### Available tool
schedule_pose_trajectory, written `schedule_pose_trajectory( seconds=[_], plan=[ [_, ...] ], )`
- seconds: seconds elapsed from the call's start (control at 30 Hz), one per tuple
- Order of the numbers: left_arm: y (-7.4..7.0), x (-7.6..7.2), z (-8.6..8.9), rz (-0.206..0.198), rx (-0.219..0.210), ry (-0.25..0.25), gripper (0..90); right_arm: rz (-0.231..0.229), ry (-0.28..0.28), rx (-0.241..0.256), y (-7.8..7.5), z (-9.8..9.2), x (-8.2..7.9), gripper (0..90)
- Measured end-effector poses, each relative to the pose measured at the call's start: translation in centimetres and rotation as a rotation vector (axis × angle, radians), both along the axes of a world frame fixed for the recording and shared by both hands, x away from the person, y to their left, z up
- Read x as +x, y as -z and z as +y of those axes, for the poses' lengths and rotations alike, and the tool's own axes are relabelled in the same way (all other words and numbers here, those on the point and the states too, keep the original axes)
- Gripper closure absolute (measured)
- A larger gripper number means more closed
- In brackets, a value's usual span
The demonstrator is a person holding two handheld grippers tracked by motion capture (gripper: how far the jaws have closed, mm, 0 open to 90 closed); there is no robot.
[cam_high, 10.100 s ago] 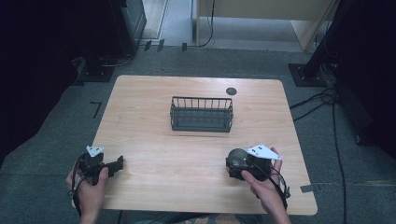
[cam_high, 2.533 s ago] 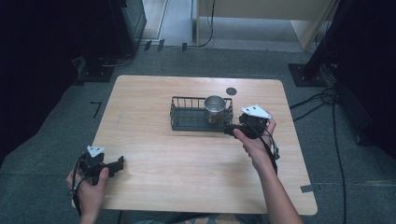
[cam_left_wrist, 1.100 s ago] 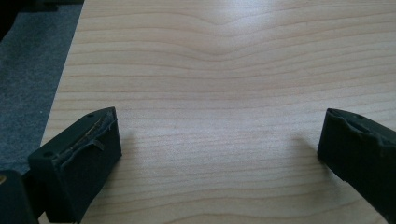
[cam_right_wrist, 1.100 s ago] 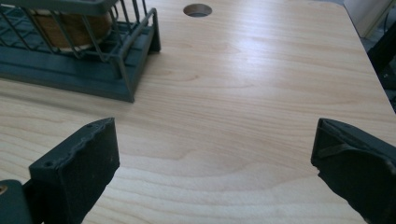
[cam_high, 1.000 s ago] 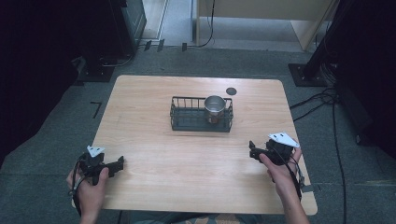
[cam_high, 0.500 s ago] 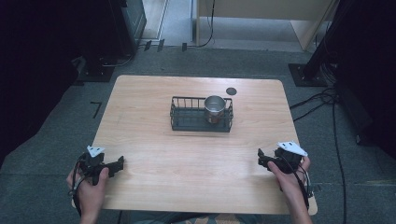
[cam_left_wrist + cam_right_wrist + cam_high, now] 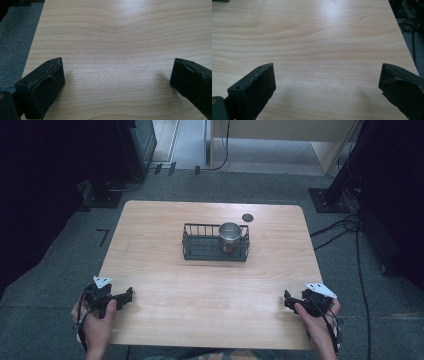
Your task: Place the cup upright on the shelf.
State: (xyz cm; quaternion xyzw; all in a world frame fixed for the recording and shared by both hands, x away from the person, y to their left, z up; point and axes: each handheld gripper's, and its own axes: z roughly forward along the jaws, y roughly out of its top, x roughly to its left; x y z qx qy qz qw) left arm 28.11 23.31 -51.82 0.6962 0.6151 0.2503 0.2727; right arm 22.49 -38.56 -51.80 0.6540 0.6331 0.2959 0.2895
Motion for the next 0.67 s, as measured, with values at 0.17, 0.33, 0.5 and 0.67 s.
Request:
schedule_pose_trajectory(
  seconds=[0.17, 0.33, 0.5, 0.67],
  plan=[
    [0.0, 0.0, 0.0, 0.000, 0.000, 0.000, 0.0, 0.020, 0.023, -0.004, 0.6, -0.8, -0.8, 0.8],
    [0.0, 0.0, 0.0, 0.000, 0.000, 0.000, 0.0, 0.043, 0.045, 0.015, 1.0, -1.5, -1.7, 0.6],
    [0.0, 0.0, 0.0, 0.000, 0.000, 0.000, 0.0, 0.061, 0.036, 0.013, 1.1, -1.9, -2.5, 0.0],
    [0.0, 0.0, 0.0, 0.000, 0.000, 0.000, 0.0, 0.060, 0.026, 0.012, 1.1, -2.0, -2.6, 0.0]
  ],
)
